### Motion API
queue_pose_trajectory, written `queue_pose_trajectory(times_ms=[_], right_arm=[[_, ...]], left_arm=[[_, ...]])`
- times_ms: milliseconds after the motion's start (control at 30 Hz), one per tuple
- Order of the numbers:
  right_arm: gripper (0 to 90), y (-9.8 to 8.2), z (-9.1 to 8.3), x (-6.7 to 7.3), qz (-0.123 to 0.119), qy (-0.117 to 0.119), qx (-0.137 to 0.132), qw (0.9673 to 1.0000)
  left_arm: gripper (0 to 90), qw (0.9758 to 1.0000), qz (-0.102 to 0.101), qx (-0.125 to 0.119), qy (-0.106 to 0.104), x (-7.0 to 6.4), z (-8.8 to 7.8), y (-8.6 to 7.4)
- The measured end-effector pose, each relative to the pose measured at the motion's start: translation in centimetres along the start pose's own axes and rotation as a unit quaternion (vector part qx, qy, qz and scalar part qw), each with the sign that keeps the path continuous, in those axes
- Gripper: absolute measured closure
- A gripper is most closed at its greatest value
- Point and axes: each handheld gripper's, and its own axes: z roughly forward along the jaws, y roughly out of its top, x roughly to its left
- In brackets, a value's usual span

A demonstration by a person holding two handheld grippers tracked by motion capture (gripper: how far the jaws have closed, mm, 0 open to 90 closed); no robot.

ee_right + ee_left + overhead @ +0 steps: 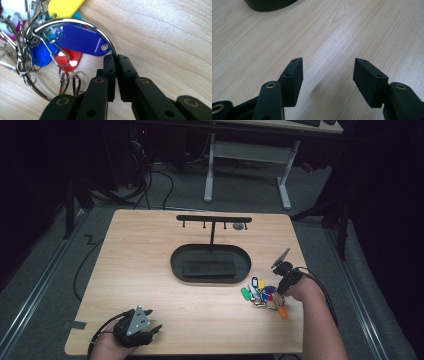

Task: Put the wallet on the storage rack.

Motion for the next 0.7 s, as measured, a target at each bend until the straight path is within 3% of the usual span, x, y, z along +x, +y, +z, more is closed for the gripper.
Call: queue_pose_trajectory(times_ms=[267,600,700], right_arm=[[87.1,-0.4,-0.7,0.9,-0.008,-0.015,-0.023,0.9996],[87.3,-2.0,-5.9,4.4,-0.03,-0.032,-0.062,0.9971],[87.6,-2.4,-7.7,5.3,-0.047,-0.033,-0.071,0.9958]], left_arm=[[41.6,1.0,-0.003,0.0,-0.002,-0.1,0.0,0.0],[41.4,0.9999,-0.006,-0.009,-0.009,-0.1,0.0,0.1],[41.2,0.9998,-0.007,-0.012,-0.01,0.0,0.0,0.1]])
